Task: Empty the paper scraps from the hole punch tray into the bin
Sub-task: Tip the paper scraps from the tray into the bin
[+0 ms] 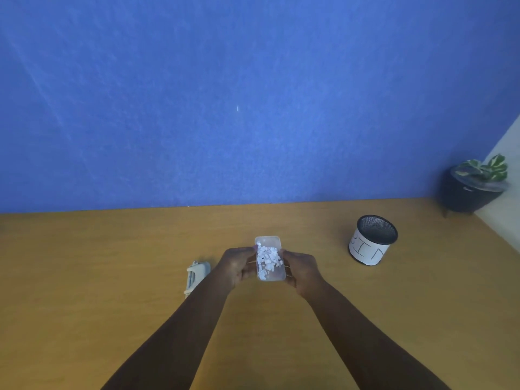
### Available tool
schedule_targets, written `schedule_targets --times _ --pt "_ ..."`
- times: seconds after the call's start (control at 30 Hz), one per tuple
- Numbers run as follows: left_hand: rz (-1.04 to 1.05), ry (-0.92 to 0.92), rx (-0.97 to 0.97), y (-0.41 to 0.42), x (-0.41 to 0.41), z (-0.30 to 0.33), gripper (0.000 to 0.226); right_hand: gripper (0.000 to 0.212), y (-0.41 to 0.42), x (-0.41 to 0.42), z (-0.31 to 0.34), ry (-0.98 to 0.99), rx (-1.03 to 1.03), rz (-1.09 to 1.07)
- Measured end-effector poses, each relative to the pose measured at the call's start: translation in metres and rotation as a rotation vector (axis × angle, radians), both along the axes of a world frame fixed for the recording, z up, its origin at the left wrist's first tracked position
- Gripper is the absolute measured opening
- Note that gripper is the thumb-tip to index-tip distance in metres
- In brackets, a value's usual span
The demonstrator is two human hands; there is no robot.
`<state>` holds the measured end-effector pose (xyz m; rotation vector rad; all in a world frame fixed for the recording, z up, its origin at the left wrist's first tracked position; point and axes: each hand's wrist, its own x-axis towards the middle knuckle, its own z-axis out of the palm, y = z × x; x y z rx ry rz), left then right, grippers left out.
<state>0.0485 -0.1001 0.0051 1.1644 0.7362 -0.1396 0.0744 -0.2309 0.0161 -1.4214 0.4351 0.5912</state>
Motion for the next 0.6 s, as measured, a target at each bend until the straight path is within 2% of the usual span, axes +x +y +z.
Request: schedule_targets --times 0.13,0.3,0.4,0.53,0.6 --pt "0.062 -0.011 0.016 -0.005 0.007 0.001 0.014 0.035 -0.005 0.003 0.0 -0.103 -0.055 -0.016" --pt "0.171 -0.055 -0.007 -0.019 0.02 0.008 0.022 0.076 -0.012 0.0 0.001 -0.454 -0.476 0.152" --pt "0.2 -0.072 -0.016 -0.031 0.028 0.013 0.023 0.066 -0.017 -0.002 0.003 -0.603 -0.652 0.242" --pt "0.162 -0.096 -0.066 -0.056 0.037 0.021 0.012 0.051 -0.033 0.005 0.005 -0.681 -0.766 0.202" --pt "0.115 -0.126 -0.084 -0.066 0.042 0.025 0.026 0.049 -0.043 0.011 0.007 -0.699 -0.808 0.17"
